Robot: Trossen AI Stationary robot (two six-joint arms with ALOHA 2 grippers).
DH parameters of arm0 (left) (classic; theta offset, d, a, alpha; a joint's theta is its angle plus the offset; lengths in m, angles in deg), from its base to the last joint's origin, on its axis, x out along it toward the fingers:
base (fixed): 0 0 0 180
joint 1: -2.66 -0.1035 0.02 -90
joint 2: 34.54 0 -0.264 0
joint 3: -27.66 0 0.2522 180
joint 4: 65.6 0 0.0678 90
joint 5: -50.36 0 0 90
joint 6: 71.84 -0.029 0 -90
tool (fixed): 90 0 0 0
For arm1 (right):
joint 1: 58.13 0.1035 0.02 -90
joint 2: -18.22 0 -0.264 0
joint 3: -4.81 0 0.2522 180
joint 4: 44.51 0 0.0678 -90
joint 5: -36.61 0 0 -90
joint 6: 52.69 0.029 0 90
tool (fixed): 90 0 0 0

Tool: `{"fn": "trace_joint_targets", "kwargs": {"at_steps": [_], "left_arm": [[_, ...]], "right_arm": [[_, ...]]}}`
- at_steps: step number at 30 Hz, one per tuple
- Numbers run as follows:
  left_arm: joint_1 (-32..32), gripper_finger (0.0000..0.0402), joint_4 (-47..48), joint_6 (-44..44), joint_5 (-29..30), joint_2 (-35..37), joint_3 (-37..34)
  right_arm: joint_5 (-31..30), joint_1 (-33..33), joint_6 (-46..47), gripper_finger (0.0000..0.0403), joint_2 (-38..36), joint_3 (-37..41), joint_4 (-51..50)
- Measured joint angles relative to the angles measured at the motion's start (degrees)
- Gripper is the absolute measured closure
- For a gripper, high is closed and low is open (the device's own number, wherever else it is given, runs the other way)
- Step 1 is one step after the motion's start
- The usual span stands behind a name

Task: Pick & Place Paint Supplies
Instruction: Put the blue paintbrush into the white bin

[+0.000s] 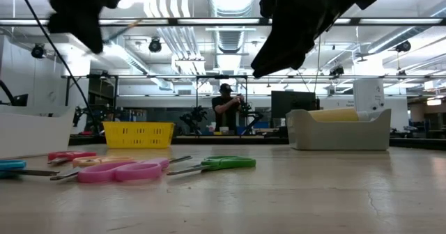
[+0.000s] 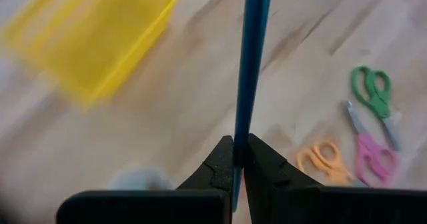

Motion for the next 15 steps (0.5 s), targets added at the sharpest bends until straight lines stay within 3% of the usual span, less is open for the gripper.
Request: {"fn": "trace_joint_targets", "kwargs": {"at_steps": [4,7,11,15], "left_arm": [[0.0,0.0388,14.38,16.35,-5.3,0.0,5.85],[0.0,0.0388,21.08,23.85,-11.64,0.0,6.84],[0.62,0.0388,23.83,30.9,-19.3,0.0,4.3],[1.33,0.0388,22.2,32.17,-22.21,-0.02,-0.97]], "right_arm": [[0.0,0.0,0.0,0.0202,0.09,0.0,-0.02],[0.01,0.0,0.0,0.0202,0.2,0.04,-0.05],[0.02,0.0,0.0,0.0202,0.2,0.04,-0.05],[0.02,0.0,0.0,0.0202,0.2,0.04,-0.05]]}}
